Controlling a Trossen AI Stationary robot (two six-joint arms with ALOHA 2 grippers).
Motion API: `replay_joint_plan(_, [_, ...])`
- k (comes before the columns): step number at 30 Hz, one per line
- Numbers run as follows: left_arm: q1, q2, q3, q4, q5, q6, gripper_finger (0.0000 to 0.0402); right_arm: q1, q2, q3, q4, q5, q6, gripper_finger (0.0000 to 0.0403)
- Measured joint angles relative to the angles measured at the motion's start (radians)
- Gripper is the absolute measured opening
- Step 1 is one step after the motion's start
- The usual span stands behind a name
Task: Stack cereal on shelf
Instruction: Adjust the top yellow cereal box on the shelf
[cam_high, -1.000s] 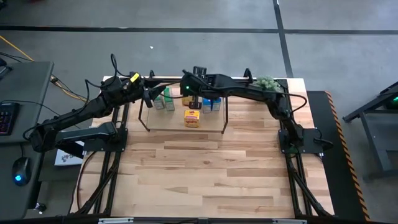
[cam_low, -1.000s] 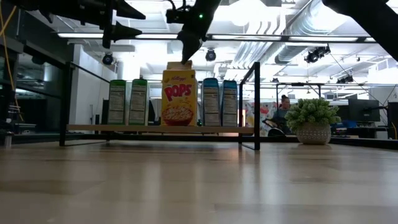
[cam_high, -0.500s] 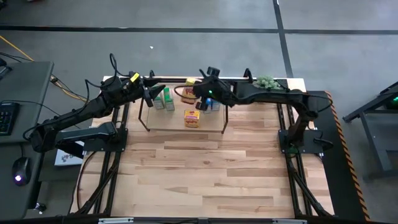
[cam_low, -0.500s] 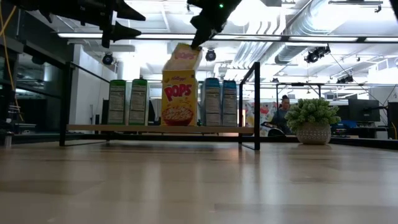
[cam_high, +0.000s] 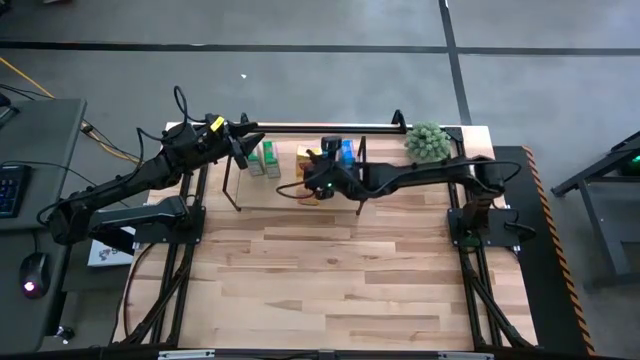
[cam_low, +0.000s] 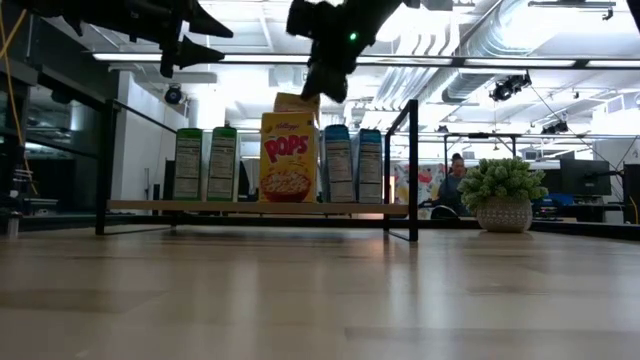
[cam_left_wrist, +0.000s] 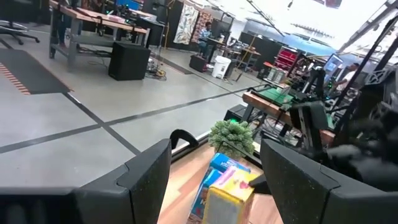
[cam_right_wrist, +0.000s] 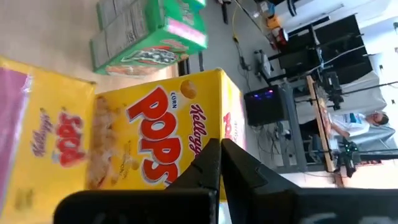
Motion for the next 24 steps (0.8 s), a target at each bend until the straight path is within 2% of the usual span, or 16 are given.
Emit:
replay_joint_plan(12, [0.0,0.0,0.0,0.0,-0.004,0.009,0.0236,0.032,0.078,0.0,0.01,0.082,-0.017,0.0])
replay_joint_plan(21, [0.0,0.0,0.0,-0.001,-0.004,0.035,0.0236,0.033,0.078,0.0,0.009,0.017,-0.009,0.0001])
replay_joint_plan(24, [0.0,0.0,0.0,-0.001,-0.004,0.046,0.0236,0.033,0.078,0.0,0.007,0.01,-0.009,0.0014])
